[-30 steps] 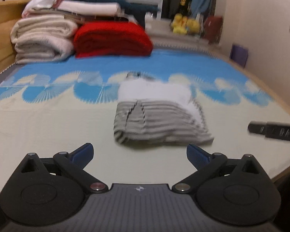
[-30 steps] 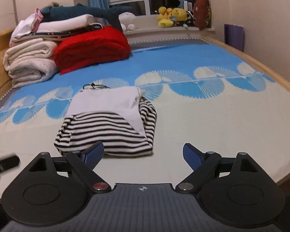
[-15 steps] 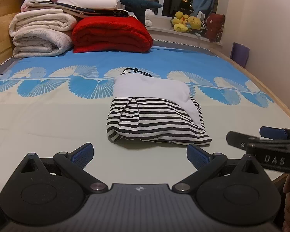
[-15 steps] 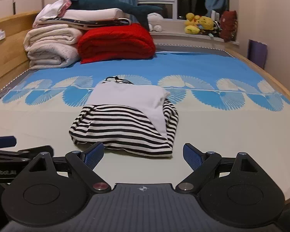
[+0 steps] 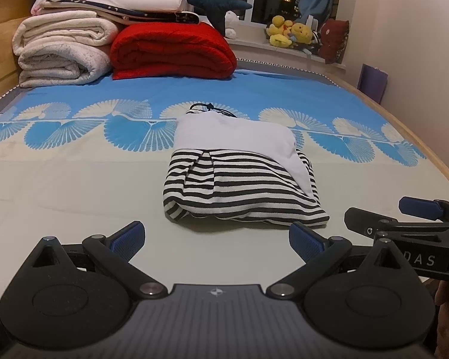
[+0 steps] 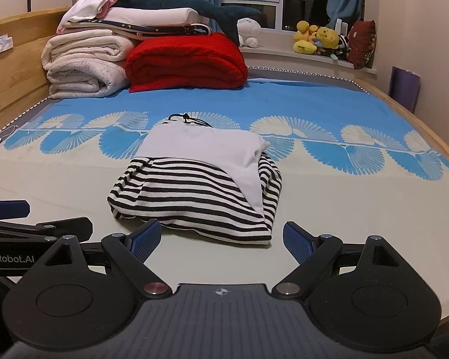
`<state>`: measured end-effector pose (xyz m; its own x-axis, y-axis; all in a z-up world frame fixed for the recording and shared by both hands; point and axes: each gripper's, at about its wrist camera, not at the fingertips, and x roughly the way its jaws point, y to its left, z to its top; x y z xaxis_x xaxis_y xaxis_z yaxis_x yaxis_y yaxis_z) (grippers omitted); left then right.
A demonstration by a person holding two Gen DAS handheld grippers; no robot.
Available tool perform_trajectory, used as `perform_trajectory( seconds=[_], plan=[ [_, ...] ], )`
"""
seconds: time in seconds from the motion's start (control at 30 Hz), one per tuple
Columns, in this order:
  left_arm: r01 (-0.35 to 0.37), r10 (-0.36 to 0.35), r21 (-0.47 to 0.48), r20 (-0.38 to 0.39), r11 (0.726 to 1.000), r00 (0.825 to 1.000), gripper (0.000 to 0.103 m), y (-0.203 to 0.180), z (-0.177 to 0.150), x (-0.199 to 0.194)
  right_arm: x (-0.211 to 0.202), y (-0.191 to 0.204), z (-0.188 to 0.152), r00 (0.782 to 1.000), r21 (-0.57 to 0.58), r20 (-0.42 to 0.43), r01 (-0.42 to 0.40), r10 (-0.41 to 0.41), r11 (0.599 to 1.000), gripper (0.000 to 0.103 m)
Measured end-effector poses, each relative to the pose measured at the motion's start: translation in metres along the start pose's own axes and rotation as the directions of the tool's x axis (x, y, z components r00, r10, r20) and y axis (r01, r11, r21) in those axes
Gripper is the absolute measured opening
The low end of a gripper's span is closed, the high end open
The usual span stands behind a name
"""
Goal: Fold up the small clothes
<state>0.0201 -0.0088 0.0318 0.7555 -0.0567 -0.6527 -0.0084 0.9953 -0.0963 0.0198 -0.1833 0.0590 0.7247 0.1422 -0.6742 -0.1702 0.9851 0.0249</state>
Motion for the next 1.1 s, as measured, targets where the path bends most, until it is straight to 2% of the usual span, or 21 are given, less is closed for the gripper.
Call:
perform_trajectory(
  seconds=[1.1],
  plan=[
    [0.012, -0.012, -0.014, -0.027, 1.0, 1.0, 0.102, 0.0046, -0.0029, 0.0076, 0.006, 0.0044, -0.0003, 1.0, -0.013, -0.012, 0.003, -0.004, 1.0, 0.088]
  ],
)
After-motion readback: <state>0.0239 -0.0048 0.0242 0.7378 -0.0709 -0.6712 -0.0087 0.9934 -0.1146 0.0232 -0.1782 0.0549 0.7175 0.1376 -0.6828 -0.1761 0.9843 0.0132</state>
